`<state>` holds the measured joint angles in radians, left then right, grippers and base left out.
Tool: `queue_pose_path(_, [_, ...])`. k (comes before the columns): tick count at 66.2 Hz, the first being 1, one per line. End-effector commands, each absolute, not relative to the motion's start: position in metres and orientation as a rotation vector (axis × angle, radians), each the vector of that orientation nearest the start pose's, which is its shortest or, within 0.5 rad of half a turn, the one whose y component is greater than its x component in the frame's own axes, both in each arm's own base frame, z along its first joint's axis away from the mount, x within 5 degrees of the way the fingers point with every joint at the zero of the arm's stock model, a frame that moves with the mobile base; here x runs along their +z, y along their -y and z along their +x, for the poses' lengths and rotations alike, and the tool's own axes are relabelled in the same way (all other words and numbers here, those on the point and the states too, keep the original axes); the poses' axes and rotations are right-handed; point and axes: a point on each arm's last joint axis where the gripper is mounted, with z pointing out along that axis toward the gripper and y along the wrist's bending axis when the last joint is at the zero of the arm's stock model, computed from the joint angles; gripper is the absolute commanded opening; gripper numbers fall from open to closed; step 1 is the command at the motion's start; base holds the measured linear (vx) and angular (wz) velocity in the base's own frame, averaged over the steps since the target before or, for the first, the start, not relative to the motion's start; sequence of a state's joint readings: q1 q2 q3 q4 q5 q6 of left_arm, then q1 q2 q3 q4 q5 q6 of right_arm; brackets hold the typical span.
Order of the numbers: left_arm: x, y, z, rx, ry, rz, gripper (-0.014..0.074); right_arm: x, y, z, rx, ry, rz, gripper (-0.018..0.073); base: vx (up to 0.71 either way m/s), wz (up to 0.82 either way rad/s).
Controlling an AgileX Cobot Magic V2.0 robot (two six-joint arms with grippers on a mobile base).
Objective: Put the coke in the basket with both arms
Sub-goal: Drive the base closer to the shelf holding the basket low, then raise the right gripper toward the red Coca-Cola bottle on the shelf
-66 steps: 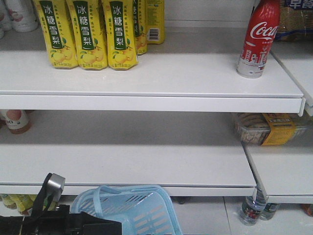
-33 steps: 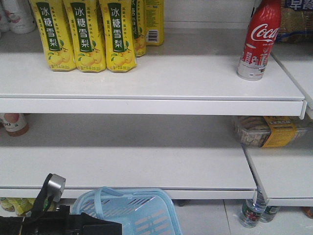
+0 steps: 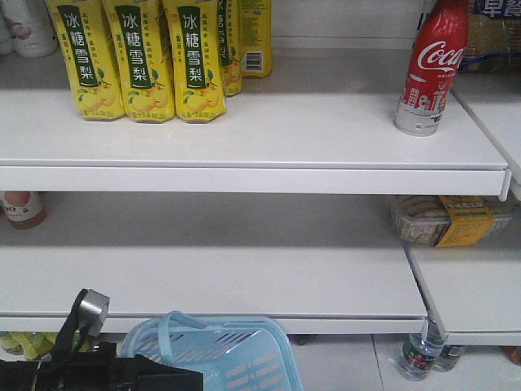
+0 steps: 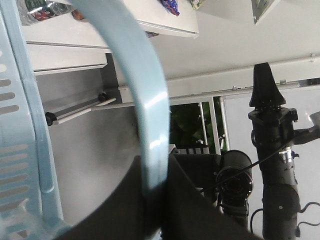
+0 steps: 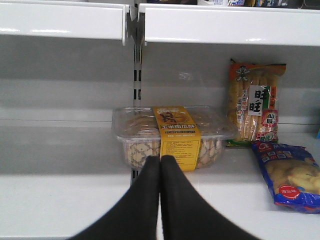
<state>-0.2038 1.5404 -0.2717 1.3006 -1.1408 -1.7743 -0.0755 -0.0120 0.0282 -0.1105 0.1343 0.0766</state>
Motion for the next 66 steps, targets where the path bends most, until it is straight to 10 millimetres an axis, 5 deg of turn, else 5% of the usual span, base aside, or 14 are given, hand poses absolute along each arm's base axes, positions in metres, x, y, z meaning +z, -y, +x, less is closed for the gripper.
queue_pose_path(1, [0.1846, 0.1199, 0.1573, -1.974, -2.101, 0.054, -0.0007, 0.1946, 0.0050, 0.0560, -0.102, -1.560, 0.030, -0.0009, 0.01, 0.00])
queue_pose_path(66, [0.1846, 0.1199, 0.1573, -1.974, -2.101, 0.054, -0.0007, 0.1946, 0.0050, 0.0560, -0.102, -1.560, 0.030, -0.0009, 0.01, 0.00])
